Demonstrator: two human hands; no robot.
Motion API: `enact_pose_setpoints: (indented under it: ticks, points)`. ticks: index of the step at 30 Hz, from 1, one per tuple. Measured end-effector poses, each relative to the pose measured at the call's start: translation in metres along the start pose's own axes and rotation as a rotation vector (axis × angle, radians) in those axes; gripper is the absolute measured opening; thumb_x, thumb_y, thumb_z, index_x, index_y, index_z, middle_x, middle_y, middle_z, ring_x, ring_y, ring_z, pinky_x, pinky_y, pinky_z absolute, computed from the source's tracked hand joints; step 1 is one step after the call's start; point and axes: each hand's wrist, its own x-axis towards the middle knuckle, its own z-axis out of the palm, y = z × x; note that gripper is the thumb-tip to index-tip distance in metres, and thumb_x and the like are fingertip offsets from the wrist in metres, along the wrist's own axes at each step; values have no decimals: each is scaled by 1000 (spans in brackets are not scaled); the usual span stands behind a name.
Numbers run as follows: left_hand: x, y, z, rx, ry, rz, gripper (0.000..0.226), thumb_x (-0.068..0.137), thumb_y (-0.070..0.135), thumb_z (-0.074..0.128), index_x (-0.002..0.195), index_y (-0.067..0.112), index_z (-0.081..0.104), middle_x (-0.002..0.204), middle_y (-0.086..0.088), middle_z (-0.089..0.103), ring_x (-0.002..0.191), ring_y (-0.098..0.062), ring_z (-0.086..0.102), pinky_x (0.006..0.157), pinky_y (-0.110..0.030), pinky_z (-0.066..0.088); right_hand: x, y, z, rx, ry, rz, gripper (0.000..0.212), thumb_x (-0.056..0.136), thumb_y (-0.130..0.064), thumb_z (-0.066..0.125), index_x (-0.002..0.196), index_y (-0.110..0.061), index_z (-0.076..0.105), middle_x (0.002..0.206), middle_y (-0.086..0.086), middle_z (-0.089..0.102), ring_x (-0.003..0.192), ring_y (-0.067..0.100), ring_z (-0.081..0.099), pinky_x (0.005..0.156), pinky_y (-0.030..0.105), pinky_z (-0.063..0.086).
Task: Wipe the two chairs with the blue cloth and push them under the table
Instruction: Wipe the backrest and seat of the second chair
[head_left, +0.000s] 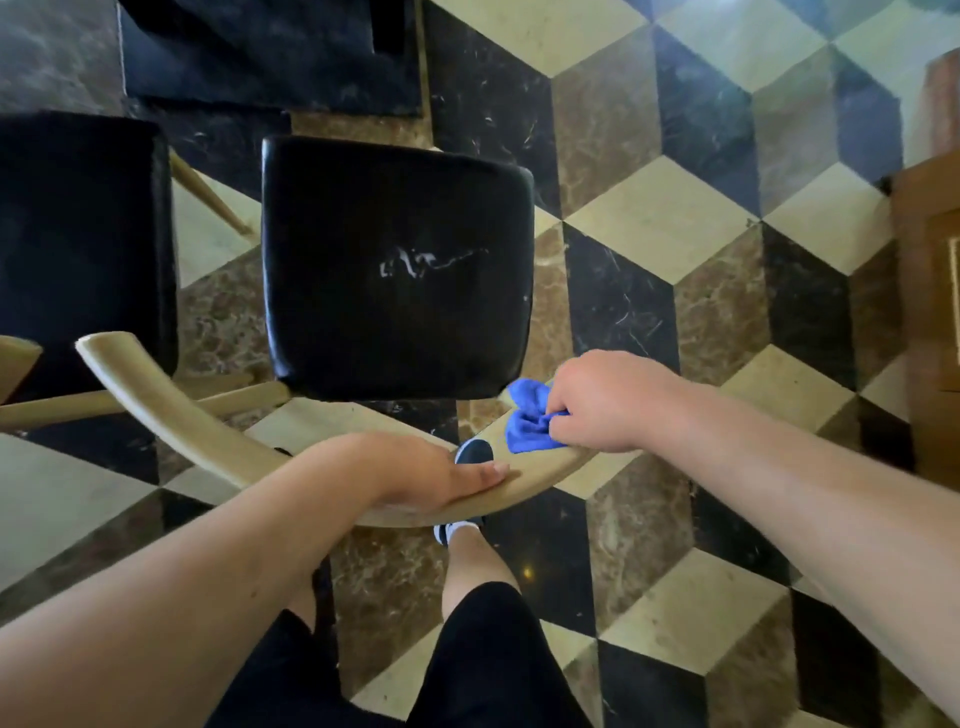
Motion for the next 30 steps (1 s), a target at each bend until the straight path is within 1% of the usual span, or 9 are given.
enact_pose_setpoints:
  ticks: [4, 9, 12, 14, 16, 19, 24, 28, 30]
  points:
    - [8, -1, -11, -1, -65, -54, 116, 71, 105, 13, 146, 30, 60, 152, 0, 55, 130, -26, 52, 95, -41, 29, 66, -11, 12, -145, -295, 15, 27, 99, -19, 47, 75, -15, 57, 72, 0, 51, 61, 19, 44, 52, 31, 29]
    - [17, -9, -11, -59, -76, -49, 118, 64, 110, 17, 140, 33, 64, 141, 3, 59, 111, -23, 50, 93, -40, 31, 139, -20, 38, -116, -445, 34, 44, 98, 1, 48, 66, -19, 25, 65, 4, 31, 61, 24, 19, 59, 30, 30]
    - [24, -12, -7, -53, -80, -54, 125, 56, 113, 16, 138, 31, 65, 130, 2, 61, 113, -26, 54, 93, -42, 33, 179, -13, 56, -76, -517, 55, 43, 91, 8, 45, 72, -24, 24, 73, 5, 32, 84, 32, 20, 66, 39, 17]
    - [28, -14, -7, -76, -94, -57, 127, 53, 114, 16, 136, 32, 65, 118, 4, 57, 107, -27, 53, 91, -43, 33, 193, -13, 57, -96, -512, 27, 47, 87, 6, 53, 78, -26, 19, 81, 8, 39, 82, 31, 22, 73, 54, 17]
    - [28, -14, -7, -77, -110, -60, 128, 52, 114, 15, 136, 31, 64, 114, 3, 54, 104, -28, 52, 90, -43, 32, 192, -15, 51, -126, -458, 54, 37, 84, -11, 68, 73, -24, 36, 83, 4, 50, 74, 25, 41, 62, 46, 33]
    - [25, -13, -10, -77, -124, -76, 126, 54, 113, 16, 135, 29, 64, 117, 0, 56, 104, -29, 51, 89, -44, 32, 178, -20, 38, -151, -505, 15, 25, 75, -5, 58, 75, -20, 37, 69, 2, 35, 61, 23, 29, 57, 34, 29]
    - [17, -7, -18, -51, -162, -136, 132, 60, 111, 22, 149, 18, 55, 146, -9, 57, 108, -31, 51, 91, -43, 35, 124, -9, 12, -93, -398, 80, 23, 92, -18, 55, 75, -10, 67, 71, 5, 69, 74, 27, 66, 80, 39, 58]
    - [19, -6, -21, -31, -190, -134, 133, 62, 110, 25, 153, 15, 50, 151, -12, 54, 125, -34, 54, 91, -42, 33, 82, -8, -18, -128, -503, 91, 29, 86, -28, 53, 79, -14, 77, 85, 4, 79, 85, 26, 74, 79, 37, 57]
    - [25, -10, -23, -29, -173, -119, 123, 69, 107, 27, 144, 16, 58, 136, -12, 62, 110, -32, 58, 90, -43, 38, 68, -8, -30, -155, -483, 85, 24, 86, -31, 55, 82, -16, 73, 92, 5, 77, 86, 26, 70, 74, 35, 53]
